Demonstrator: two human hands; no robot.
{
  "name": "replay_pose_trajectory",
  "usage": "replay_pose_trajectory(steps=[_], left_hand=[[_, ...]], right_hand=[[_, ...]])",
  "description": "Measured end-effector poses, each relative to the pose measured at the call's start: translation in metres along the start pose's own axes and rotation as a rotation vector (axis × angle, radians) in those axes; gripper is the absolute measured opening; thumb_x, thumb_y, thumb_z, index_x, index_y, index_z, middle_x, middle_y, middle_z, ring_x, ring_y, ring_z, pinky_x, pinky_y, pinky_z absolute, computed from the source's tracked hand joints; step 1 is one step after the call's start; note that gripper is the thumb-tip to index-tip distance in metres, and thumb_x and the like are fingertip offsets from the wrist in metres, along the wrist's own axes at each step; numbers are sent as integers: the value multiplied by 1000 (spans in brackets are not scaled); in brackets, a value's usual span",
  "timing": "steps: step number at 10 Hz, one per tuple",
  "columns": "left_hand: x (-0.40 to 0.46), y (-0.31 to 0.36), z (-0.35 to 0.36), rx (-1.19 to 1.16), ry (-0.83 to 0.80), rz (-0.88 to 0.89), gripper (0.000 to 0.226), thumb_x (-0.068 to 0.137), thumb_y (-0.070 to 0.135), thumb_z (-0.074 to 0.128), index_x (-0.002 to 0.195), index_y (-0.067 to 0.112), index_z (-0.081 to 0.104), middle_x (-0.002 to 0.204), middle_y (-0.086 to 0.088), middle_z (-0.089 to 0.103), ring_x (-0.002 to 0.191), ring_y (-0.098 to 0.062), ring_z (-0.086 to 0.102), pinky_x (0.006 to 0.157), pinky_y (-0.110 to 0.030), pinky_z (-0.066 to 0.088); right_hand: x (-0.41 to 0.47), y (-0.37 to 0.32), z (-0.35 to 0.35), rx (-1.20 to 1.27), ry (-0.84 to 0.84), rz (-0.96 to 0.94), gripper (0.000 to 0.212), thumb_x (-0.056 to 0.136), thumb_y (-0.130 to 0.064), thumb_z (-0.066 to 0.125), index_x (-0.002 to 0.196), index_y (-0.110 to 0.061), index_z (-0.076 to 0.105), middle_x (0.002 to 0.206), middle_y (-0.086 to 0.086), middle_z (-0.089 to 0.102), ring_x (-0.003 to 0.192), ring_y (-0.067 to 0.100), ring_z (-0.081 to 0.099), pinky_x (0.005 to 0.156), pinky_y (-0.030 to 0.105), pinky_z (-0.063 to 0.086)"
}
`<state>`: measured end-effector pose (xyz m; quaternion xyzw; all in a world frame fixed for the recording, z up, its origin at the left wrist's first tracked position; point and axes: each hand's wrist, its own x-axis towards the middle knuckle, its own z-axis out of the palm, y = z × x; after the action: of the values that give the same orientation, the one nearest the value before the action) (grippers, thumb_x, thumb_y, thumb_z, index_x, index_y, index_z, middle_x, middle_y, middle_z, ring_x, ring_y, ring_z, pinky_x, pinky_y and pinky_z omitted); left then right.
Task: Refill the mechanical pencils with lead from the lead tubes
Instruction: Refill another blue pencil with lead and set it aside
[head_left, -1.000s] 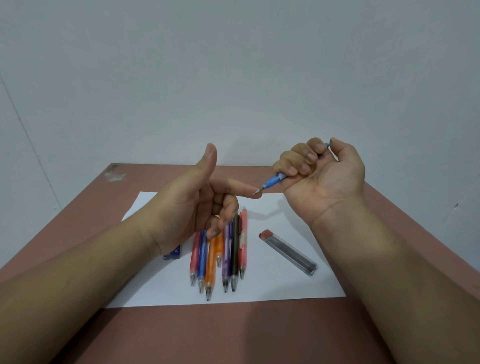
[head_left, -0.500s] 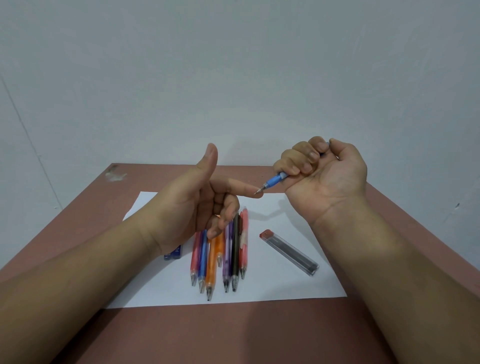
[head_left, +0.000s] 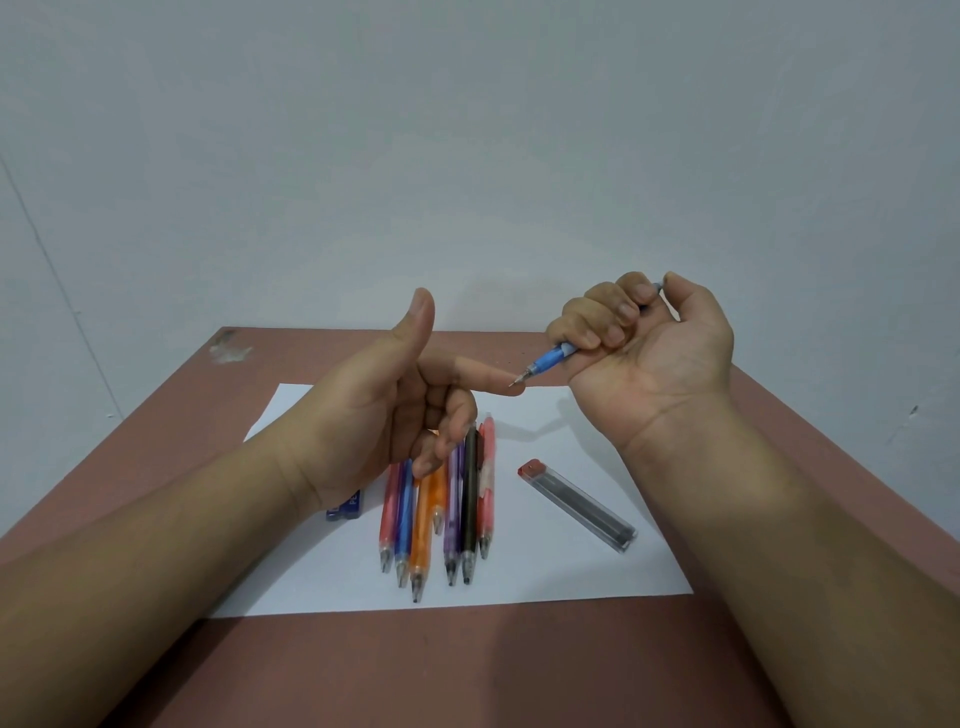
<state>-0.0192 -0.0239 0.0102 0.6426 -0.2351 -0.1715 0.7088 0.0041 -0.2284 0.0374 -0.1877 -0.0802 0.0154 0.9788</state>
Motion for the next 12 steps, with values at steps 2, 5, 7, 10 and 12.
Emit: replay_pose_trajectory(steps=[2,5,7,10,12], left_hand=[[0,0,-1,-3,-3,5,88,87,74,26,107,6,78,68,-11,53,54,-27,39,48,-27,42],[1,-2,-1,2,-8,10,83,88,72,29,108,7,78,67,-11,53,57,-28,37,48,-26,41],[0,-4,-2,-9,-6,22,71,92,62,34,107,8,78,67,-12,53,51,-25,42,45,-26,43],[1,-7,-6,-22,-9,49,61,94,51,41,113,4,75,69,-15,53,51,-27,41,48,-26,43],[1,-8,-5,-43,-25,68,57,95,44,42,113,1,74,69,-13,52,50,-21,46,45,-28,40]], right_hand=[[0,0,0,-8,-13,5,33,95,-28,31,65,-17,38,61,-2,30,48,15,23,48,27,28],[0,1,0,-7,-17,3,36,96,-34,33,65,-17,38,61,-3,29,48,15,23,49,25,28],[-1,0,1,6,-8,-2,35,96,-34,34,65,-17,38,61,-2,29,48,15,23,49,25,28],[-1,0,0,8,-17,-2,33,95,-29,30,64,-17,37,60,-2,28,46,15,24,47,25,29],[-1,1,0,1,-13,-3,35,95,-32,33,65,-17,37,60,-2,28,46,15,24,48,25,29]])
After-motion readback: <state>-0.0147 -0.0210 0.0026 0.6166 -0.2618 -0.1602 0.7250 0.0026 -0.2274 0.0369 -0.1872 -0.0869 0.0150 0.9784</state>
